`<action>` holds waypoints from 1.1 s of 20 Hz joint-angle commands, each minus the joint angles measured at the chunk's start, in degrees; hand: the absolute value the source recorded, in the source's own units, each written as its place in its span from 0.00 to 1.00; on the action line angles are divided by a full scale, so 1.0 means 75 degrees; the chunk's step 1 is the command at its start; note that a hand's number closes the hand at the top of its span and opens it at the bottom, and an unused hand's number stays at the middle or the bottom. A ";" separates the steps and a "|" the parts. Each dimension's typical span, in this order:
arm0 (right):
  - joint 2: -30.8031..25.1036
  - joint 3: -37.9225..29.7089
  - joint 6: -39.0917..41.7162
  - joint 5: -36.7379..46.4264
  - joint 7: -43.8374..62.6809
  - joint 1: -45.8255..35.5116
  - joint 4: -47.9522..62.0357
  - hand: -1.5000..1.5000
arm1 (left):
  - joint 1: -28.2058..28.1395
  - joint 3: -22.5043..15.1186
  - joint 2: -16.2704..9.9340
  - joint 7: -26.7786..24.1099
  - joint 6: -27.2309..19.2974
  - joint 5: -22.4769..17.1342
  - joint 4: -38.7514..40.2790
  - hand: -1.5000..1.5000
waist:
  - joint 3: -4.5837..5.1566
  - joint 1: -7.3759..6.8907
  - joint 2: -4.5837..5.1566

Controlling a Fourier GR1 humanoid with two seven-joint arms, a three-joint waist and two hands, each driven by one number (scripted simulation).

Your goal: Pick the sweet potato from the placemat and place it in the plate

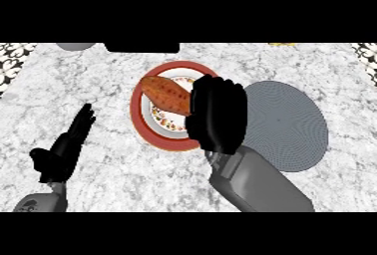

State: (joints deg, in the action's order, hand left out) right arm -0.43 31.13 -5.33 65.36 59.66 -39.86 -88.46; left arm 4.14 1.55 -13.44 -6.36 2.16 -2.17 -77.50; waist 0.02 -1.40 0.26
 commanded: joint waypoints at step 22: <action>0.0055 -0.0492 -0.6830 -0.2510 -0.0073 -0.1778 0.4860 0.00 | -0.0081 -0.0161 0.0321 -0.0187 0.0037 0.0172 0.0060 0.50 | -0.0010 -0.0152 0.0009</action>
State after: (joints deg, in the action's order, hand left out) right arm -0.32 28.24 -44.09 46.41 57.59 -54.98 -51.34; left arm 5.81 1.38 -12.87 -7.01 3.58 -1.45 -75.83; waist -0.02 -3.22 0.61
